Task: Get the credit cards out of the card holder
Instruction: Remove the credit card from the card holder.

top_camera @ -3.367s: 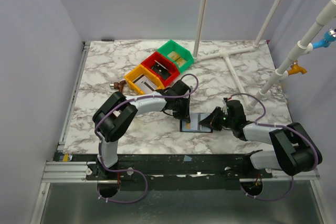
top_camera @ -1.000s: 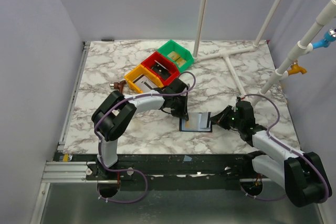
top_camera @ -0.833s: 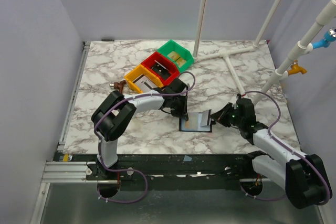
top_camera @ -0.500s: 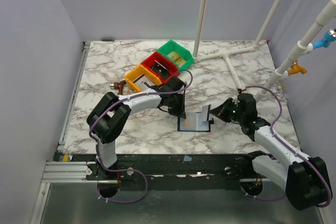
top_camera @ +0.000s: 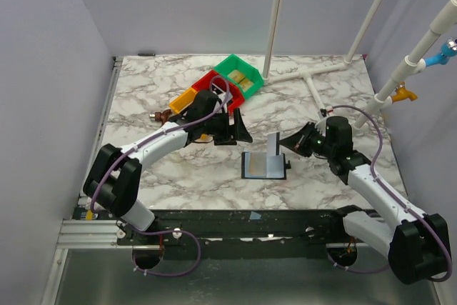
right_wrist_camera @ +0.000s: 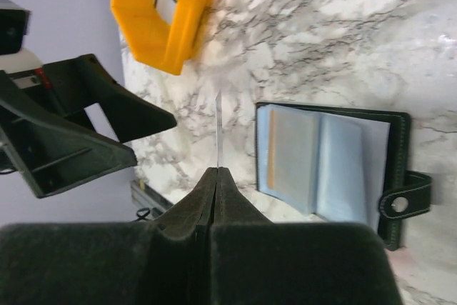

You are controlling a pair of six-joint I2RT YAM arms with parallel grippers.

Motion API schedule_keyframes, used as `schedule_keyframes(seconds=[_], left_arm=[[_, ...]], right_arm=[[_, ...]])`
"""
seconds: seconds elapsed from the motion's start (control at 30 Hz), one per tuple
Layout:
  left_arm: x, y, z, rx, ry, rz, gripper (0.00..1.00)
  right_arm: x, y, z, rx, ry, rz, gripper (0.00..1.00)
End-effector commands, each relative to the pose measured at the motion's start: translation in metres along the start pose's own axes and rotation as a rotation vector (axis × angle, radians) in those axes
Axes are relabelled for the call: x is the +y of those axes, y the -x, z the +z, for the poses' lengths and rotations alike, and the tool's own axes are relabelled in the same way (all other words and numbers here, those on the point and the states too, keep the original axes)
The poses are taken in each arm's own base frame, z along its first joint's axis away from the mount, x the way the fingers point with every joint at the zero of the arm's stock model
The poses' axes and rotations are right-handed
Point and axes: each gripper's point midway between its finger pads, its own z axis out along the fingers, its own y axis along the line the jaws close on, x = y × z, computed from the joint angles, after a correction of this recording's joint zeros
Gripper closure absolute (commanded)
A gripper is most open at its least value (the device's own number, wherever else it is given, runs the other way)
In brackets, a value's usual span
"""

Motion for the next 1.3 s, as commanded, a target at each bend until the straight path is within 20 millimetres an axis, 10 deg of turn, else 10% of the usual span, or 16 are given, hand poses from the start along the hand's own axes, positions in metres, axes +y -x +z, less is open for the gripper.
schedule_keyframes(seconds=[0.0, 0.67, 1.2, 1.27], left_arm=[[-0.033, -0.001, -0.016, 0.012, -0.216, -0.015, 0.21], [-0.084, 0.014, -0.041, 0.017, -0.525, -0.096, 0.36], [-0.082, 0.015, -0.038, 0.015, -0.520, -0.119, 1.00], [-0.079, 0.015, -0.037, 0.009, -0.503, -0.114, 1.00]], right_arm=[[0.040, 0.007, -0.004, 0.040, 0.144, 0.019, 0.99], [0.107, 0.007, 0.006, 0.175, 0.443, 0.112, 0.99], [0.108, 0.000, 0.006, 0.186, 0.457, 0.089, 0.99], [0.104, 0.001, 0.009, 0.183, 0.425, 0.076, 0.85]])
